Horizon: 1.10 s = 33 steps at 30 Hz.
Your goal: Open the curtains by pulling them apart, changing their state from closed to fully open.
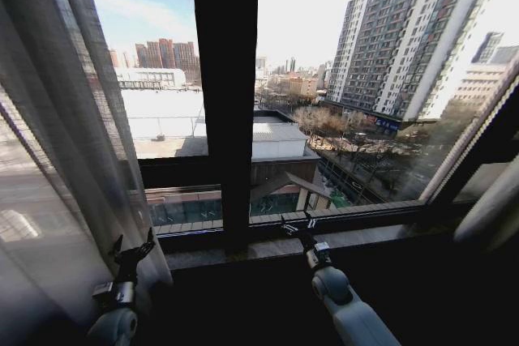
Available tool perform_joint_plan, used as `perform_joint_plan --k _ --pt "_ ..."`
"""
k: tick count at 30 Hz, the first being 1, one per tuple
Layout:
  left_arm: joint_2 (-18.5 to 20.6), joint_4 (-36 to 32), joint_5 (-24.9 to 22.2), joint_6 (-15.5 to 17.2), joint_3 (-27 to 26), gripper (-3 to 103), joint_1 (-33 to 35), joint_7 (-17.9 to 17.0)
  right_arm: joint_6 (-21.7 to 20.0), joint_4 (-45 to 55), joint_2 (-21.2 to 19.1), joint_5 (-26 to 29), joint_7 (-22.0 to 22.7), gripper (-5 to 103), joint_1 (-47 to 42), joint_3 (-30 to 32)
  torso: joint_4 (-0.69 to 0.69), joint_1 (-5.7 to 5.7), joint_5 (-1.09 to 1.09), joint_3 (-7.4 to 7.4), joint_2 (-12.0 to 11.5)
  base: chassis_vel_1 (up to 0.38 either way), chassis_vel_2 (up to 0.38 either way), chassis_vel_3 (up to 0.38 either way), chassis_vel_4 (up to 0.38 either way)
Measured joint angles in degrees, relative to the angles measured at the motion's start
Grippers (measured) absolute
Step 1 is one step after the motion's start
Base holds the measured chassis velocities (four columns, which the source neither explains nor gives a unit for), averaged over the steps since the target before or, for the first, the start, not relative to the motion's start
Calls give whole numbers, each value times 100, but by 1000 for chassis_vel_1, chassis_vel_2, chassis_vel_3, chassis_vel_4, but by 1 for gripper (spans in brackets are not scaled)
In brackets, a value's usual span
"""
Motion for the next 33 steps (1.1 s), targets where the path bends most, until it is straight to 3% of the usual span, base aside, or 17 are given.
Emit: perform_joint_plan --k 33 --pt "-1 0 0 0 2 100 0 2 0 0 0 0 1 100 0 2 1 -1 -2 0 0 -5 -8 3 4"
